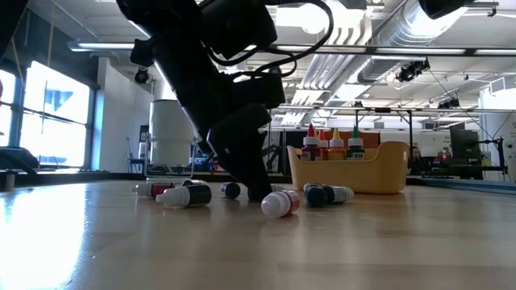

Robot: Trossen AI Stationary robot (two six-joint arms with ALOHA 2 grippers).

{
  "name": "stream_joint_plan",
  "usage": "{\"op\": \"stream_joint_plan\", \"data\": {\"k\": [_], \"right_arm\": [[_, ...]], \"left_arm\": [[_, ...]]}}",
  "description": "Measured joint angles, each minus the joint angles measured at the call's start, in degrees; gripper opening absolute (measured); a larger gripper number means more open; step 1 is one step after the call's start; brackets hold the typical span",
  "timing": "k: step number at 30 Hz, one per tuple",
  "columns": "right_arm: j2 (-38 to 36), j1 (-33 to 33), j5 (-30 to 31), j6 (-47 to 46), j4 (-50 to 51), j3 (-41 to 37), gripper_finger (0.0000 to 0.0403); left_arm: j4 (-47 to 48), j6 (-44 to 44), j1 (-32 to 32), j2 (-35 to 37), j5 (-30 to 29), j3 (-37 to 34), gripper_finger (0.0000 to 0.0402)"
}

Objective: Pick & Place food coloring
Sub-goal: Put the small red food coloring bottle into the yellow bin

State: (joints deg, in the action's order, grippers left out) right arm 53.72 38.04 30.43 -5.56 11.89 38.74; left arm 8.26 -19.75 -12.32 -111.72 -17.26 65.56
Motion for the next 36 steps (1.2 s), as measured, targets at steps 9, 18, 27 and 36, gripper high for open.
{"op": "stream_joint_plan", "data": {"k": [9, 18, 27, 36], "right_arm": [[-5.16, 0.00, -1.81, -11.84, 10.25, 0.00, 0.0138], [-10.81, 0.00, -9.85, -35.64, 30.80, -0.26, 0.0138], [-10.65, 0.00, -16.79, -47.34, 36.21, -6.11, 0.0138], [-10.65, -0.17, -23.32, -52.75, 36.09, -9.62, 0.0138]], "left_arm": [[-1.11, 0.00, -0.02, -0.07, 1.42, -0.07, 0.0130], [-2.42, 0.96, -0.02, -0.09, -1.72, 0.45, 0.0062], [-2.75, 11.24, 2.61, -0.11, -11.94, 13.86, 0.0080], [-2.48, 9.52, 14.52, -1.63, -1.77, 23.02, 0.0082]]}}
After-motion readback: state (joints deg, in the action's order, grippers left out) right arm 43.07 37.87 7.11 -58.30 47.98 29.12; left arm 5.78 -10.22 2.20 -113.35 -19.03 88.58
